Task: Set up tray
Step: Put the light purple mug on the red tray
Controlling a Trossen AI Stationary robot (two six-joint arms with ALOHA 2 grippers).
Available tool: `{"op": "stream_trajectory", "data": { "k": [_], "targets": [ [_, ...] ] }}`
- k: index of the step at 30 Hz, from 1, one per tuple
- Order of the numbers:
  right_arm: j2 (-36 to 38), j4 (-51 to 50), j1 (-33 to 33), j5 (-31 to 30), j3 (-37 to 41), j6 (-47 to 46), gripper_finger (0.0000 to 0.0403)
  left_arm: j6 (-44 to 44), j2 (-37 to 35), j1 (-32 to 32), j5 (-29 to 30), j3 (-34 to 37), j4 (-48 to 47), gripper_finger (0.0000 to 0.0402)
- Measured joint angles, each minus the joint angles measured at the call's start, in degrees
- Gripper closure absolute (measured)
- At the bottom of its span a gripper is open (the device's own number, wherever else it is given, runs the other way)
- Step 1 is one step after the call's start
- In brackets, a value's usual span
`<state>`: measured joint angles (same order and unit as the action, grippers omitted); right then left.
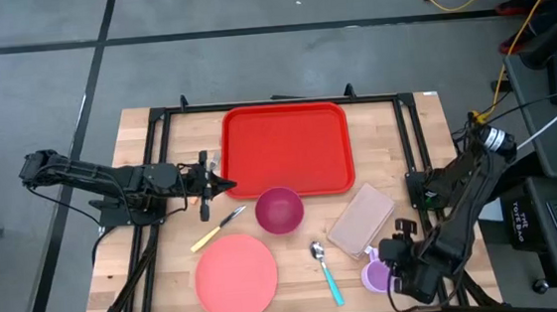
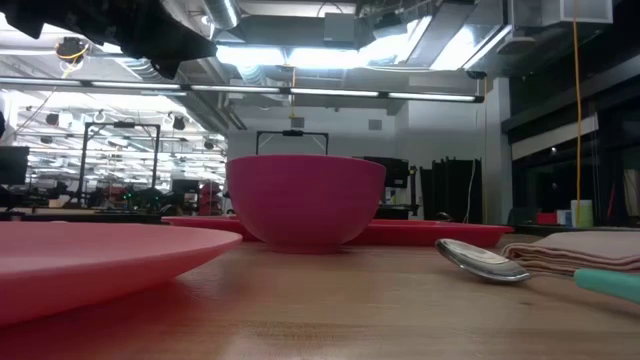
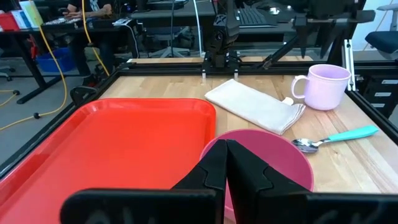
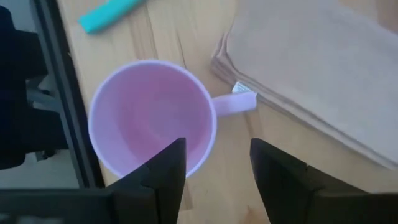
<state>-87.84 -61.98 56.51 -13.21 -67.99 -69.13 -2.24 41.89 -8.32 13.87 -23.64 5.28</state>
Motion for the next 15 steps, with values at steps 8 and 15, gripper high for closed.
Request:
{"op": "stream_trajectory", "data": {
  "k": [8,15],
  "targets": [
    [-2.31,0.32,0.02,1.29,0.0,-2.46,0.0221,0.0,0.0,0.02,0.0,0.0,-0.02,0.0398],
    [-3.95,2.06,0.02,1.0,0.0,-2.98,0.0221,-0.01,0.0,0.02,0.0,0.0,-0.28,0.0398]
  ]
}}
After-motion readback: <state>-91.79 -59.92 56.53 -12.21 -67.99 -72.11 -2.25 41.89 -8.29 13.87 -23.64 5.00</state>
